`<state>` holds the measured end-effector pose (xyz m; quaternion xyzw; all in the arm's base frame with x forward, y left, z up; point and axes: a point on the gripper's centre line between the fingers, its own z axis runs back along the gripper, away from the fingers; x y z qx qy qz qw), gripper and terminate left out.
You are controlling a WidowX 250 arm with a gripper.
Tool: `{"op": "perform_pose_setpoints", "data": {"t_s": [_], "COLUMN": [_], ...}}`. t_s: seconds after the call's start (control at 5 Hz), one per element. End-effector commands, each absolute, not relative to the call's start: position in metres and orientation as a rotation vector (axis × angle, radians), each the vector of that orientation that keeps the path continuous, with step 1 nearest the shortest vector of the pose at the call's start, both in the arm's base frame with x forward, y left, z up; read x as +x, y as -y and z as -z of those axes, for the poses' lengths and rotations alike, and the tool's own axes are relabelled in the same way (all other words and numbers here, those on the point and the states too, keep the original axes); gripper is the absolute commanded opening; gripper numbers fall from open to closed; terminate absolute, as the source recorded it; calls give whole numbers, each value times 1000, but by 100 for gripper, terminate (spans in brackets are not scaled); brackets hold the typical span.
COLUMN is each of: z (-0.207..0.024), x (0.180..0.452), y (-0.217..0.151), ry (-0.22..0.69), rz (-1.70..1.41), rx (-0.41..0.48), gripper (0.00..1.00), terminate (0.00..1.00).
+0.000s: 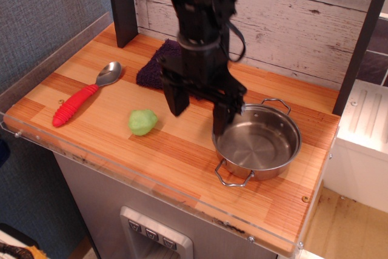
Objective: Put the silver pot on the purple rag.
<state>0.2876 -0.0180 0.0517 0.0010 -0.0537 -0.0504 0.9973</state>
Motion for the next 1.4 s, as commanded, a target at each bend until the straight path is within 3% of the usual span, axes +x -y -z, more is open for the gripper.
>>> {"op": "perform_pose_setpoints", "data": {"t_s": [0.0,0.2,0.4,0.8,1.0,1.2], "z": [-22,-16,-24,-38,-57,-83], "x": [303,304,304,306,313,327], "y": [23,25,30,33,21,-32], "ry": [92,94,132,157,145,185], "rz": [126,141,136,98,15,-126], "rx": [27,13,2,-54,-133,-185], "gripper": [100,100,0,0,0,0], "terminate": [0,0,0,0,0,0]}}
